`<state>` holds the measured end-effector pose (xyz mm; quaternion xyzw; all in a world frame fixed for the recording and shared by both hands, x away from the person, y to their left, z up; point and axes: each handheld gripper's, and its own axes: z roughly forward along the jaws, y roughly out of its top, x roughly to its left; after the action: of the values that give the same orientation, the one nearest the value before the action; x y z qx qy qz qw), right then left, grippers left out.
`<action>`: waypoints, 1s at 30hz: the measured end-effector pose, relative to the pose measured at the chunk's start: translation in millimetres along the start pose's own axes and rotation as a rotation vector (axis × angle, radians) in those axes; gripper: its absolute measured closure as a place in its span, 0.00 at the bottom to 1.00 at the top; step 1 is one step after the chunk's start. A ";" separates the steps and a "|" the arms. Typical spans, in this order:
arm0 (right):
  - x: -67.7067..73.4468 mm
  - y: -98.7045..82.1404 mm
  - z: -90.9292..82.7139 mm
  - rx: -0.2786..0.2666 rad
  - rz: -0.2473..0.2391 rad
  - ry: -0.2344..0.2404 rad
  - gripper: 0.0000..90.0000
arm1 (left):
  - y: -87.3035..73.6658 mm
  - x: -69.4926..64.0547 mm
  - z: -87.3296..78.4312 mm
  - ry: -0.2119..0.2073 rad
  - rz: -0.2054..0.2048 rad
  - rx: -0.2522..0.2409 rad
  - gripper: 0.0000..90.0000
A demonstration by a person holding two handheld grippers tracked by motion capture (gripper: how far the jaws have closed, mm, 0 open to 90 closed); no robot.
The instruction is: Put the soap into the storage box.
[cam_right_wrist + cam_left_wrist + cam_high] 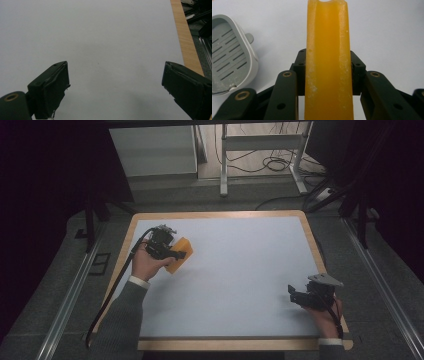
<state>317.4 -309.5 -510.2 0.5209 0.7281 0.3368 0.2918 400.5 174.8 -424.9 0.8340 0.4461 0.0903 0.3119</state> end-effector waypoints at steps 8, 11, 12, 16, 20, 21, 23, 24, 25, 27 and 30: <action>0.7 0.6 -0.7 -0.012 -0.005 -0.013 0.09 | 6.0 13.9 5.1 0.018 -0.018 0.002 0.68; 0.5 0.7 -1.0 -0.010 -0.002 -0.013 0.09 | 9.3 18.2 5.9 0.017 -0.030 0.002 0.68; 0.0 0.6 -1.1 -0.009 0.003 -0.013 0.09 | 11.6 20.8 6.9 0.020 -0.033 0.006 0.68; -0.5 0.3 -0.9 -0.008 0.004 -0.015 0.09 | 14.7 25.1 9.8 0.026 -0.042 0.010 0.68; -0.9 0.3 -1.2 -0.012 0.004 -0.018 0.09 | 16.8 31.3 11.5 0.025 -0.060 0.009 0.68; -0.9 0.3 -1.2 -0.012 0.004 -0.018 0.09 | 17.0 33.2 11.6 0.026 -0.064 0.009 0.68; -1.2 0.2 -1.2 -0.010 0.003 -0.017 0.09 | 17.3 37.3 11.7 0.032 -0.077 0.006 0.68; -1.2 0.1 -0.9 -0.009 0.003 -0.016 0.09 | 17.4 39.0 11.4 0.032 -0.079 0.007 0.68; -1.2 0.1 -0.9 -0.009 0.003 -0.016 0.09 | 17.6 41.1 11.0 0.034 -0.083 0.006 0.68; -1.0 0.1 -0.7 -0.007 0.003 -0.017 0.09 | 18.1 44.5 9.8 0.043 -0.088 0.004 0.68; -1.0 0.0 -0.5 -0.007 0.003 -0.017 0.09 | 20.2 51.7 6.8 0.056 -0.105 -0.005 0.68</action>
<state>317.3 -310.6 -509.8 0.5237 0.7237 0.3351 0.2994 447.7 204.9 -424.8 0.8058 0.4975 0.0982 0.3059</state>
